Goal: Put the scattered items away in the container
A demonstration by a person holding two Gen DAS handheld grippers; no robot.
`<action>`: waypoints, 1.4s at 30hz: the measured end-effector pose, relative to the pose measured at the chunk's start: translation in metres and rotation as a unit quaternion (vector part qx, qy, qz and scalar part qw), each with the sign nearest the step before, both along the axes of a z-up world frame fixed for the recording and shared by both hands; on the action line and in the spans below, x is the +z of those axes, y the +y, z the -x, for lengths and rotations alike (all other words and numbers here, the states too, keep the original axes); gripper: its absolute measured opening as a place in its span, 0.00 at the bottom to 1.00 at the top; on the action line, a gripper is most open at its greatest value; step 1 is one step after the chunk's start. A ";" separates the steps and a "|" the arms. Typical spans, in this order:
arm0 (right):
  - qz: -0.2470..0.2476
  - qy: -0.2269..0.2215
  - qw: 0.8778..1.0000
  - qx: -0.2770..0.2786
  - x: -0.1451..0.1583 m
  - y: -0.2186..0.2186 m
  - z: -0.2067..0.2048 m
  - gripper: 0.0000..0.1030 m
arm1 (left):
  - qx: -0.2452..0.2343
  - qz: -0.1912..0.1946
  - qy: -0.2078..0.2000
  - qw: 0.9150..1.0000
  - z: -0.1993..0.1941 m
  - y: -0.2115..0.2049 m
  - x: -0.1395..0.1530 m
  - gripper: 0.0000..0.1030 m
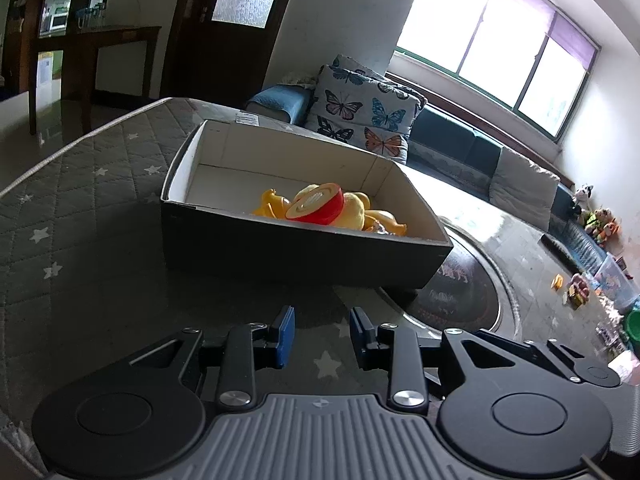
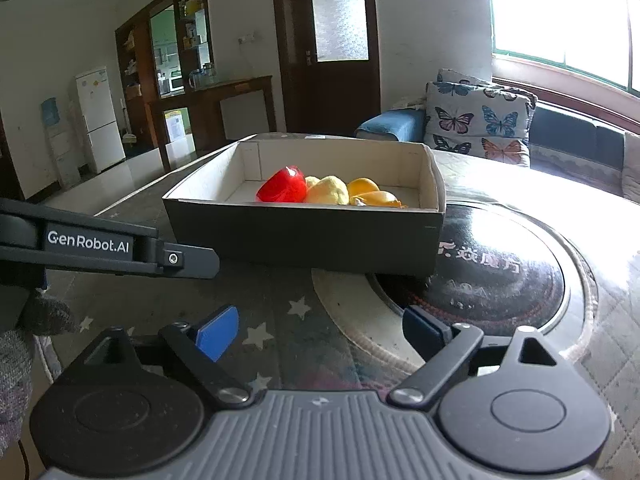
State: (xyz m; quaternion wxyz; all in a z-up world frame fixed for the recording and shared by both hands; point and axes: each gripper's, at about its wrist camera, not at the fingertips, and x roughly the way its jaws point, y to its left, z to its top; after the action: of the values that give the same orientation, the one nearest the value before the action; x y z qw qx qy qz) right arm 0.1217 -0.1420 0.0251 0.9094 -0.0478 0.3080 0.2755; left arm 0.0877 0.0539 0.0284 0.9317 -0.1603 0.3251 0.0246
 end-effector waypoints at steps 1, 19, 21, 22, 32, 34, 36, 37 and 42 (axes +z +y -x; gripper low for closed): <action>0.000 0.000 1.000 -0.001 -0.001 0.000 0.002 0.89 | 0.000 -0.004 0.000 1.000 0.001 -0.001 0.000 0.32; 0.012 0.008 1.000 -0.025 -0.013 -0.004 0.027 0.98 | 0.016 -0.069 0.015 0.997 0.022 -0.014 -0.008 0.32; 0.014 0.009 1.000 -0.026 -0.015 -0.003 0.029 1.00 | 0.020 -0.076 0.012 0.997 0.024 -0.016 -0.009 0.32; 0.016 0.008 0.999 -0.026 -0.016 -0.003 0.030 1.00 | 0.022 -0.083 0.010 0.996 0.025 -0.018 -0.009 0.32; 0.017 0.010 0.999 -0.032 -0.018 -0.004 0.034 1.00 | 0.030 -0.105 0.025 0.994 0.029 -0.021 -0.012 0.32; 0.018 0.010 0.999 -0.034 -0.018 -0.004 0.035 1.00 | 0.024 -0.098 0.032 0.994 0.029 -0.021 -0.013 0.32; 0.020 0.009 0.999 -0.037 -0.018 -0.004 0.035 1.00 | 0.025 -0.104 0.036 0.994 0.030 -0.023 -0.015 0.32; 0.020 0.008 0.999 -0.039 -0.018 -0.004 0.035 1.00 | 0.024 -0.108 0.037 0.993 0.030 -0.024 -0.015 0.32; 0.022 0.008 0.999 -0.048 -0.019 -0.007 0.034 1.00 | 0.024 -0.117 0.039 0.992 0.031 -0.027 -0.015 0.31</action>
State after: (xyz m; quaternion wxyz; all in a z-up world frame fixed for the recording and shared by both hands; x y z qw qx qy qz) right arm 0.0873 -0.1490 0.0060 0.9178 -0.0503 0.3232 0.2252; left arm 0.0566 0.0266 0.0130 0.9299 -0.0570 0.3517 0.0913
